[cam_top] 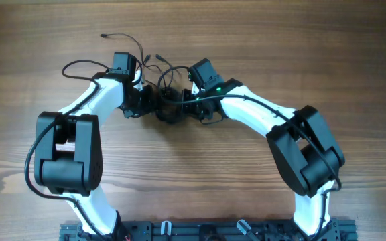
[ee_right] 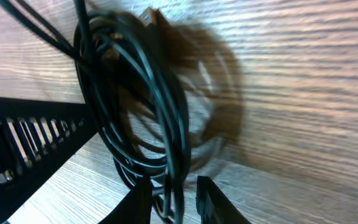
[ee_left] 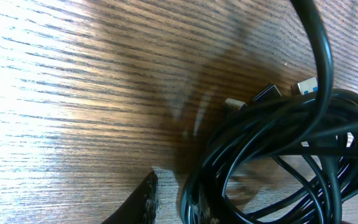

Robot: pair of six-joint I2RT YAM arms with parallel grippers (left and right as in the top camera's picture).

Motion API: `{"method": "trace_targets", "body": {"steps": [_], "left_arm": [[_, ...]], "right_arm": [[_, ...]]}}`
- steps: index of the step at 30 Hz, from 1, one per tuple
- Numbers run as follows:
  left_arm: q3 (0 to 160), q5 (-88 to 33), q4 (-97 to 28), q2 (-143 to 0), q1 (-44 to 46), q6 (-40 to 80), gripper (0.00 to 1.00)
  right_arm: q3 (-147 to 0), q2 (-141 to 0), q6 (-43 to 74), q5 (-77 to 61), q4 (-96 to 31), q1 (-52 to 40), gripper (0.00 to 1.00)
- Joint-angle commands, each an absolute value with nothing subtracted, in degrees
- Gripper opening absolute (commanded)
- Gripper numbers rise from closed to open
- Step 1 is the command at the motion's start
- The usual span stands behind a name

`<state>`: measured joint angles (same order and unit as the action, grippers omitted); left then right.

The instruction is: Untangle cables

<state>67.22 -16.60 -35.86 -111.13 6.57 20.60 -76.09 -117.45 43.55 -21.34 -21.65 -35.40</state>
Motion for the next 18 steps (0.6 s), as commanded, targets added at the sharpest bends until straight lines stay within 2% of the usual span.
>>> {"method": "trace_targets", "body": {"steps": [1, 3, 9, 10, 11, 13, 16, 18], "left_arm": [[66.5, -13.9, -35.8, -114.7, 6.6, 19.7, 0.22], [66.5, -13.9, -35.8, -114.7, 6.6, 19.7, 0.23], [66.5, -15.4, -35.8, -114.7, 6.6, 19.9, 0.23], [66.5, -15.4, -35.8, -114.7, 6.6, 19.9, 0.23], [66.5, -15.4, -35.8, -114.7, 6.6, 19.9, 0.23], [66.5, -15.4, -35.8, -114.7, 6.6, 19.9, 0.22], [66.5, -15.4, -35.8, -114.7, 6.6, 20.1, 0.22], [66.5, -15.4, -35.9, -114.7, 6.6, 22.2, 0.22]], "right_arm": [[-75.6, -118.7, 44.1, -17.7, -21.2, -37.6, 0.21], [-75.6, -118.7, 44.1, -16.0, -21.2, -38.1, 0.19], [-75.6, -118.8, 44.1, -15.1, -21.2, -38.4, 0.20], [-75.6, -118.8, 44.1, -14.5, -21.2, -38.4, 0.17], [-75.6, -118.8, 44.1, -14.4, -21.0, -38.4, 0.05], [-75.6, -118.7, 43.7, -15.2, -20.1, -38.4, 0.04], [-75.6, -117.9, 40.5, -22.0, -19.9, -37.2, 0.04], [-75.6, -115.6, 32.0, -30.8, -19.9, -35.3, 0.04]]}}
